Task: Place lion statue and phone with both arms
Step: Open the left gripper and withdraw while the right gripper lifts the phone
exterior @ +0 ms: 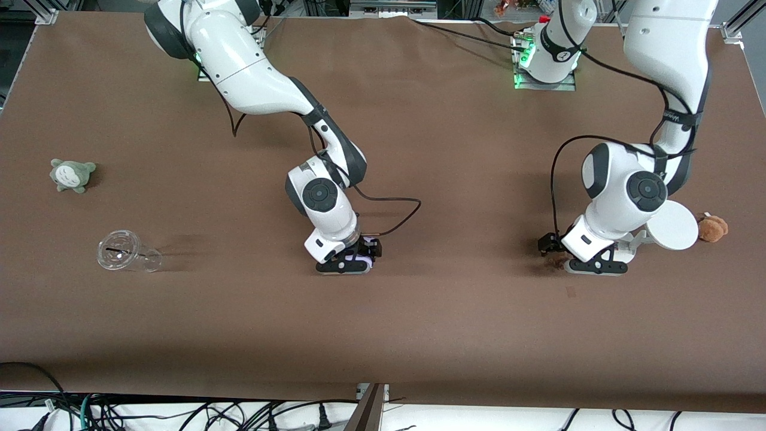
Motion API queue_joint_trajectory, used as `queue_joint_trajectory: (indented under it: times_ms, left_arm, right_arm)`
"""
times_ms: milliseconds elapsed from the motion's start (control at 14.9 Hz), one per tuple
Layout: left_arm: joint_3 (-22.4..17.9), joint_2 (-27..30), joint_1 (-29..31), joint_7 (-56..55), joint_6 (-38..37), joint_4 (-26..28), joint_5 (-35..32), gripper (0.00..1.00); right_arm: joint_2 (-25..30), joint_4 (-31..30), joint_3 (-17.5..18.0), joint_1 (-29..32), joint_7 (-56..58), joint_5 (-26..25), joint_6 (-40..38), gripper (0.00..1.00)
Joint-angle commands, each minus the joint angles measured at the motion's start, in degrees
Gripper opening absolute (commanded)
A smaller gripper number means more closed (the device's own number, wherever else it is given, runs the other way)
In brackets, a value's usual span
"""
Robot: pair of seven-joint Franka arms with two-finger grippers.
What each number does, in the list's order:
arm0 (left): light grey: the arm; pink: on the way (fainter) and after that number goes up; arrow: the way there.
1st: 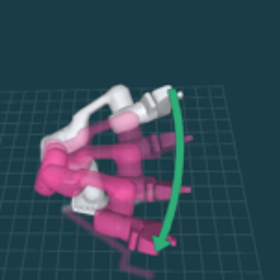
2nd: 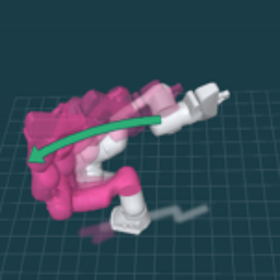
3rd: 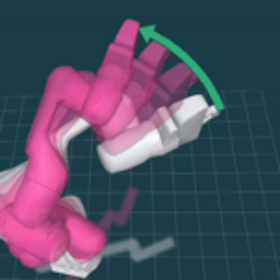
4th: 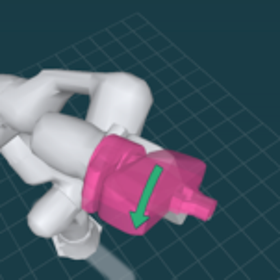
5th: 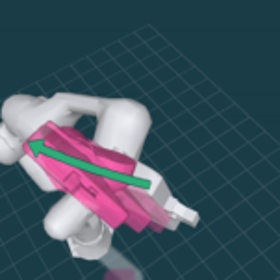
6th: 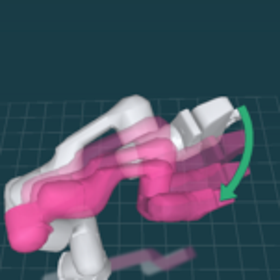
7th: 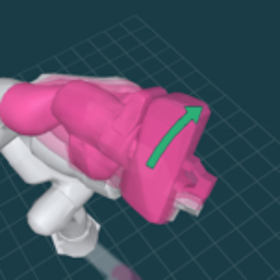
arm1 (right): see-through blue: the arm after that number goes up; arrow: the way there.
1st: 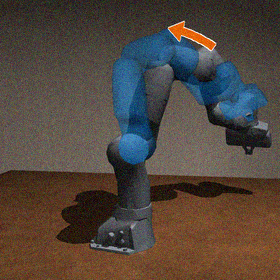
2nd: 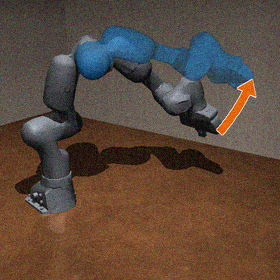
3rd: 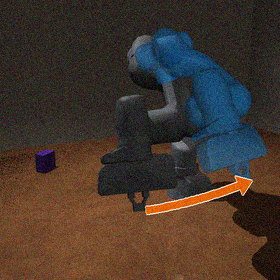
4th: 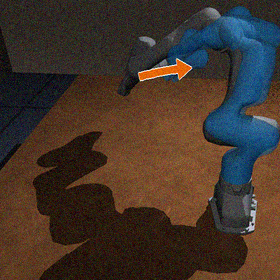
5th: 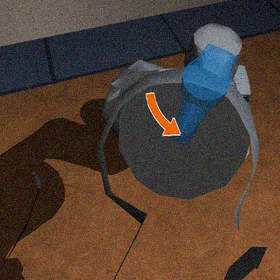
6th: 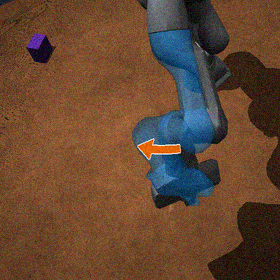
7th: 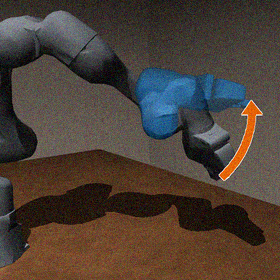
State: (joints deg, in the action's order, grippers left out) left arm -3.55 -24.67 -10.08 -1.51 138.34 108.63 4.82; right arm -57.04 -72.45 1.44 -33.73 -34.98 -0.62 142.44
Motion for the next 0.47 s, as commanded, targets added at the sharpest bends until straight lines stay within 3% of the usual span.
queue_joint_trajectory:
  times_ms: [0,202,403]
  left_arm:
    - [1.79,9.44,-0.03,-2.01,-8.32,0.97,0.98,1.00]
    - [1.53,16.22,0.58,-2.01,-20.87,-1.83,0.37,1.00]
    - [0.65,18.16,2.25,-1.84,-35.02,-9.63,-2.51,1.00]
  right_arm:
    - [-2.72,1.70,-1.35,-1.25,-1.32,-3.07,0.73,0.16]
    - [-2.02,1.78,-1.52,-0.64,-0.44,-3.43,-1.80,0.15]
    - [-1.06,6.08,-1.70,0.67,2.36,-3.34,-10.93,0.15]
